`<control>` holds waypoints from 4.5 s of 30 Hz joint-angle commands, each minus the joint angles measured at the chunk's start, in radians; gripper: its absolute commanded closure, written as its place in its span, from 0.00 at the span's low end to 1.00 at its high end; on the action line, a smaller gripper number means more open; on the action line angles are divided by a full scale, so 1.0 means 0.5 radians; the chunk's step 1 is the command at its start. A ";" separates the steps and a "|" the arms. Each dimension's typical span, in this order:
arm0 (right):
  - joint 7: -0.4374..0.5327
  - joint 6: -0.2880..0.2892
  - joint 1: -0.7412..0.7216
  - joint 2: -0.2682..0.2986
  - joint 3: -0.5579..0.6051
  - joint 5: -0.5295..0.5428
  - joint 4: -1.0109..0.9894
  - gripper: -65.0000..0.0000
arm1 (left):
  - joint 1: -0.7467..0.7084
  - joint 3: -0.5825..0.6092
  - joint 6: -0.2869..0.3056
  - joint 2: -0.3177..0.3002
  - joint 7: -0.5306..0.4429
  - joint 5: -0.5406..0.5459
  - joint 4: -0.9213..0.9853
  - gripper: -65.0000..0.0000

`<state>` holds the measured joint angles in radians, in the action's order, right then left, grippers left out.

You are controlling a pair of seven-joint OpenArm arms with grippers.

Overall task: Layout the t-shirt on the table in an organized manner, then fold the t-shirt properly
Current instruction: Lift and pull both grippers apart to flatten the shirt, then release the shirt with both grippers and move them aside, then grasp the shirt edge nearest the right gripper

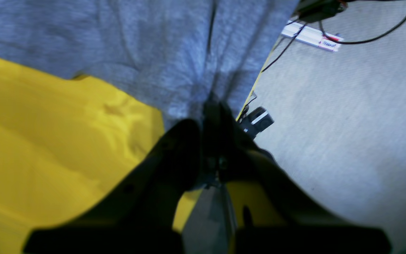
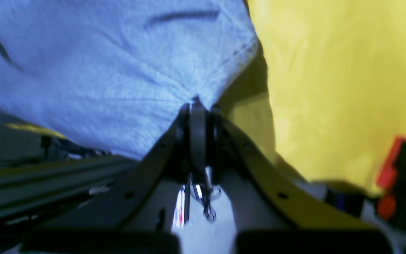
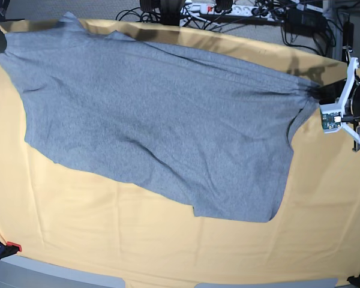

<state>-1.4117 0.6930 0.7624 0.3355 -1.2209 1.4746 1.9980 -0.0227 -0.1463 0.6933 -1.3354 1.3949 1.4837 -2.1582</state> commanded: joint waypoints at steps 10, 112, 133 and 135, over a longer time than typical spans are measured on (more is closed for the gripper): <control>0.031 0.010 0.227 0.033 -0.018 0.018 0.024 1.00 | -0.469 -0.030 0.010 -0.056 0.003 0.000 -0.003 1.00; 0.782 0.010 -1.619 0.072 1.650 -1.284 -1.093 0.50 | 0.705 -0.053 -0.422 1.003 -0.323 -1.012 1.277 0.33; 0.435 0.010 -1.394 0.071 1.709 -0.952 -0.406 1.00 | 0.705 -0.053 -0.422 1.003 -0.333 -1.012 1.276 0.33; 0.436 0.010 -1.286 0.071 1.709 -0.952 -0.230 1.00 | 0.706 -0.053 -0.421 1.003 -0.337 -1.012 1.277 0.33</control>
<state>-1.2152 0.6926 0.1364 0.3546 -0.3611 0.9768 1.8690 0.3077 -0.1593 0.4797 -0.8112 1.2484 0.9649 -1.5085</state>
